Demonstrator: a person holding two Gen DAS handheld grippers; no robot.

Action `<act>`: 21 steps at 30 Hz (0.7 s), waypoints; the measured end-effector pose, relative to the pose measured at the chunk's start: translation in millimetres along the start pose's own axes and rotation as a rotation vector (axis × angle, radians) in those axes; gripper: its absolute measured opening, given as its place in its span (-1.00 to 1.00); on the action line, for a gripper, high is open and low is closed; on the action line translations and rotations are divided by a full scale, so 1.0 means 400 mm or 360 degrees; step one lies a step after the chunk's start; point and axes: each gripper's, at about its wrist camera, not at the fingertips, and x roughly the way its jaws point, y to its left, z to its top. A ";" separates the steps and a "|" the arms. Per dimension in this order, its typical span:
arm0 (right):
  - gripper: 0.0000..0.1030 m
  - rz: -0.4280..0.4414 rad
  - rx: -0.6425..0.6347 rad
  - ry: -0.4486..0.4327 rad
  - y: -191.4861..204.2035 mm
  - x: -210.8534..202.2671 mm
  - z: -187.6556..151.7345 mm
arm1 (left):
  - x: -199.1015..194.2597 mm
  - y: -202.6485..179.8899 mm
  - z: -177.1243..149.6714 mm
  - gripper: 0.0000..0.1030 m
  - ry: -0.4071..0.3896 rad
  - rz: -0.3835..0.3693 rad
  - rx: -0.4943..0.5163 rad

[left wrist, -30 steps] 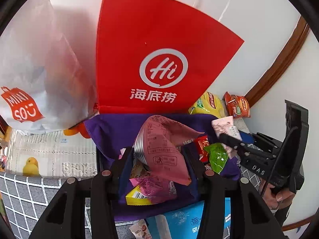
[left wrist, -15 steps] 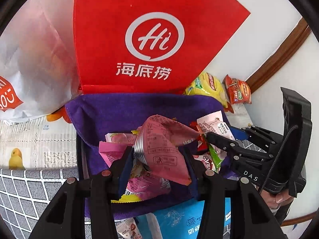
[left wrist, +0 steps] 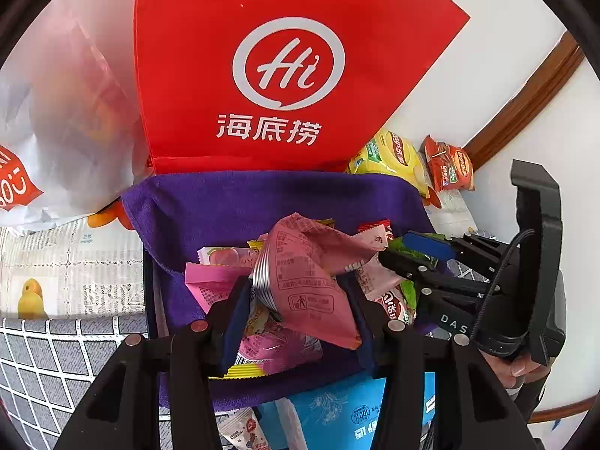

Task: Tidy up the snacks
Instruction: 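Lower both packets onto the purple towel and open both tools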

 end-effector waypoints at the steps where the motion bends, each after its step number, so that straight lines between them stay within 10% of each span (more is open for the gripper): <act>1: -0.21 -0.0006 -0.0001 -0.0009 -0.001 -0.007 0.001 | -0.003 0.001 0.000 -0.07 -0.0005 -0.0010 -0.0003; 14: -0.05 -0.0023 0.0092 -0.0248 -0.023 -0.150 0.013 | 0.015 -0.021 -0.005 -0.05 0.0000 -0.0012 0.0051; 21: -0.05 -0.0091 0.0096 -0.0293 -0.022 -0.178 0.010 | 0.002 -0.027 -0.002 0.34 -0.0033 -0.0019 0.0051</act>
